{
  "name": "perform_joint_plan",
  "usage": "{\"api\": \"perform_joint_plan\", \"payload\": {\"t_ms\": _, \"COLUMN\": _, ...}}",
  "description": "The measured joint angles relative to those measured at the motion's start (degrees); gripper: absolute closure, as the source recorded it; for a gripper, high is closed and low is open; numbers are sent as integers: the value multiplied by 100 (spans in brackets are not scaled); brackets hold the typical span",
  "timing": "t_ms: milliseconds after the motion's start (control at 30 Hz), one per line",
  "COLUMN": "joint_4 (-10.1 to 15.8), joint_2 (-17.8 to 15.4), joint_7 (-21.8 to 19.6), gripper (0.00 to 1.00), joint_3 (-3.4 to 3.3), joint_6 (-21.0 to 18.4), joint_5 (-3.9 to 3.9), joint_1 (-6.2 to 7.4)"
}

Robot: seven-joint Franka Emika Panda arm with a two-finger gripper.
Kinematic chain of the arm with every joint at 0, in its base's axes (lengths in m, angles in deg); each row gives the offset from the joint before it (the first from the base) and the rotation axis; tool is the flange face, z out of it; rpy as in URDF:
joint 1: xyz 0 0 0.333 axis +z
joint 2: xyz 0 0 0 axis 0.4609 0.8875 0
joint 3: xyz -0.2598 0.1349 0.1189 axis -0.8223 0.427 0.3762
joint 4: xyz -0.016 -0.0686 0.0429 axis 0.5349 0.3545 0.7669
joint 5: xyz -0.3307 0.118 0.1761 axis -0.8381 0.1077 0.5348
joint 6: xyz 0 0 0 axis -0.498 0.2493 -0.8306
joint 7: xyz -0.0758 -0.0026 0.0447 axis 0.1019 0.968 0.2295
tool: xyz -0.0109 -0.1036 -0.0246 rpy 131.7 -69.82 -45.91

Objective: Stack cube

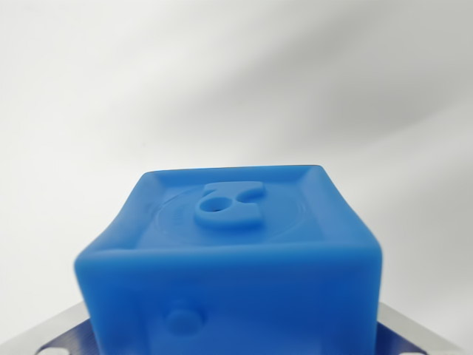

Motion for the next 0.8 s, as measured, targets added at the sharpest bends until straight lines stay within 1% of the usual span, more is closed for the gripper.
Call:
{"api": "perform_joint_plan", "payload": {"t_ms": 67, "joint_4": -28, "joint_2": 8, "joint_7": 119, "gripper": 100, "joint_3": -16, "joint_6": -29, "joint_5": 2, "joint_1": -10}}
{"api": "perform_joint_plan", "payload": {"t_ms": 233, "joint_4": -113, "joint_2": 59, "joint_7": 465, "gripper": 100, "joint_3": -80, "joint_6": -85, "joint_5": 3, "joint_1": -64}}
{"api": "perform_joint_plan", "payload": {"t_ms": 433, "joint_4": -206, "joint_2": 68, "joint_7": 829, "gripper": 100, "joint_3": -133, "joint_6": -163, "joint_5": 3, "joint_1": -118}}
{"api": "perform_joint_plan", "payload": {"t_ms": 800, "joint_4": -427, "joint_2": 141, "joint_7": 1617, "gripper": 100, "joint_3": -244, "joint_6": -311, "joint_5": 3, "joint_1": -238}}
